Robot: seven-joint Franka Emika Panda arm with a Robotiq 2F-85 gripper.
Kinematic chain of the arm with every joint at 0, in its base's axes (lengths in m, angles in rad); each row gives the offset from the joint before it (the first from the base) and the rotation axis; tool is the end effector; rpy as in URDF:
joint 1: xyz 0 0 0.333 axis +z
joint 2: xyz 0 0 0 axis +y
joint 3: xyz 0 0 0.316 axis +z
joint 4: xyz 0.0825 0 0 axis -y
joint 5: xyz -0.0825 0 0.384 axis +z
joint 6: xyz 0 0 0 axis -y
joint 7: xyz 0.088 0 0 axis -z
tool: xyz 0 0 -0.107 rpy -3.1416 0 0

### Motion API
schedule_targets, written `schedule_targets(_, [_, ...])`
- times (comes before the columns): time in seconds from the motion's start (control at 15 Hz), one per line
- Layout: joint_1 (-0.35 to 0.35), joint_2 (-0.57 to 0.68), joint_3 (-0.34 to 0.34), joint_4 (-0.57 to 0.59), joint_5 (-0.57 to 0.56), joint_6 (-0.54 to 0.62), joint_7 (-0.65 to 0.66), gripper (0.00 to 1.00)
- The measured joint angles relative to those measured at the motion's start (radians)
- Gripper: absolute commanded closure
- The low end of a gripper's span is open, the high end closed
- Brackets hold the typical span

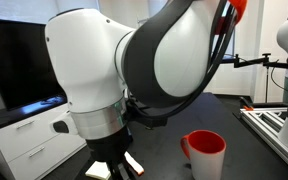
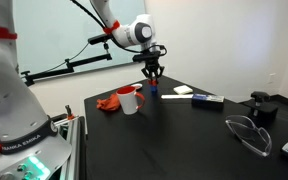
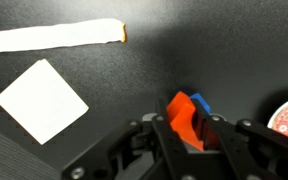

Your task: Put the orange block on the blue block

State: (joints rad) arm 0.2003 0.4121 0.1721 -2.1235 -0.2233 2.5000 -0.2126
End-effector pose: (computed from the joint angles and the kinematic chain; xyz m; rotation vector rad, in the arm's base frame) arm 0.5336 0.2100 0.2142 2.8621 1.1310 -0.0295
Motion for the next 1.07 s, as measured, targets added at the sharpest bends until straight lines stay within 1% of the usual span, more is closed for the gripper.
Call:
schedule_targets(1.0, [0.0,-0.005,0.007,-0.009,0.0,0.0,0.0,0.93])
schedule_targets(1.07, [0.0,-0.005,0.007,-0.009,0.0,0.0,0.0,0.47])
